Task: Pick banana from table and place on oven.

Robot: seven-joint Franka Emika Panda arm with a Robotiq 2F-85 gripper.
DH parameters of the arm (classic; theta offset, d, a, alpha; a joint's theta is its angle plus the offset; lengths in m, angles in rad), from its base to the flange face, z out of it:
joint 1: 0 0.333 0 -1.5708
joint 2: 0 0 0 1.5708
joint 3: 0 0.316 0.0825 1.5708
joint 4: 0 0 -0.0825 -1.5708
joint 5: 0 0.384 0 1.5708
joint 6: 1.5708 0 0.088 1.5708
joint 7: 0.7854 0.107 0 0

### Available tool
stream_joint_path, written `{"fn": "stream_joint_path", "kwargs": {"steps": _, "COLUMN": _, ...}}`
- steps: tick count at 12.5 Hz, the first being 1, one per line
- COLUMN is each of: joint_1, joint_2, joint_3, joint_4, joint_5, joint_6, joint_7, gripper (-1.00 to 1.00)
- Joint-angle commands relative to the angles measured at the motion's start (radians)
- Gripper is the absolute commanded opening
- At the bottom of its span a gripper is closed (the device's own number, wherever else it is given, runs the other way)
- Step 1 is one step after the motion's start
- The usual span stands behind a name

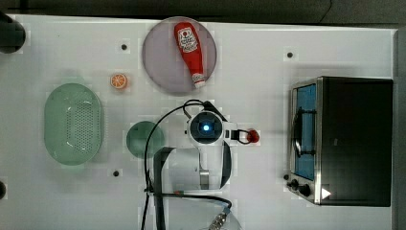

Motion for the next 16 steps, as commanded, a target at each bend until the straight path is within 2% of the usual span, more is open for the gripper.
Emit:
{"fn": "stream_joint_path", "kwargs": {"steps": 1, "joint_1": 0.006, "joint_2": 0.005, "joint_3": -0.007, "joint_4": -0.003, "joint_5": 0.018, "joint_6": 0.013, "joint_7": 0.004, "gripper": -0.58}}
{"fn": "stream_joint_path", "kwargs": {"steps": 3, "joint_1": 0.006, "joint_2": -0.027, "joint_3": -0.003, "joint_4": 0.002, "joint_5": 0.018, "joint_6": 0.008, "joint_7": 0.004, "gripper": -0.58}}
{"fn": "stream_joint_path", "kwargs": {"steps": 5, "joint_1": 0.006, "joint_2": -0.132, "joint_3": 0.0, "joint_4": 0.006, "joint_5": 0.018, "joint_6": -0.032, "joint_7": 0.004, "gripper": -0.58}}
{"fn": "stream_joint_path", "kwargs": {"steps": 8, "joint_1": 0.005, "joint_2": -0.355, "joint_3": 0.001, "joint_4": 0.061, "joint_5": 0.018, "joint_6": -0.292, "joint_7": 0.004, "gripper": -0.58}}
{"fn": "stream_joint_path", "kwargs": {"steps": 10, "joint_1": 0.003, "joint_2": -0.477, "joint_3": -0.003, "joint_4": 0.157, "joint_5": 0.018, "joint_6": -0.526, "joint_7": 0.004, "gripper": -0.58}}
{"fn": "stream_joint_path", "kwargs": {"steps": 12, "joint_1": 0.0, "joint_2": -0.542, "joint_3": -0.028, "joint_4": 0.281, "joint_5": 0.018, "joint_6": -0.737, "joint_7": 0.004, "gripper": -0.58}}
{"fn": "stream_joint_path", "kwargs": {"steps": 14, "joint_1": -0.005, "joint_2": -0.549, "joint_3": -0.085, "joint_4": 0.405, "joint_5": 0.018, "joint_6": -0.873, "joint_7": -0.003, "gripper": -0.58}}
{"fn": "stream_joint_path", "kwargs": {"steps": 16, "joint_1": -0.01, "joint_2": -0.517, "joint_3": -0.163, "joint_4": 0.496, "joint_5": 0.016, "joint_6": -0.917, "joint_7": -0.048, "gripper": -0.58}}
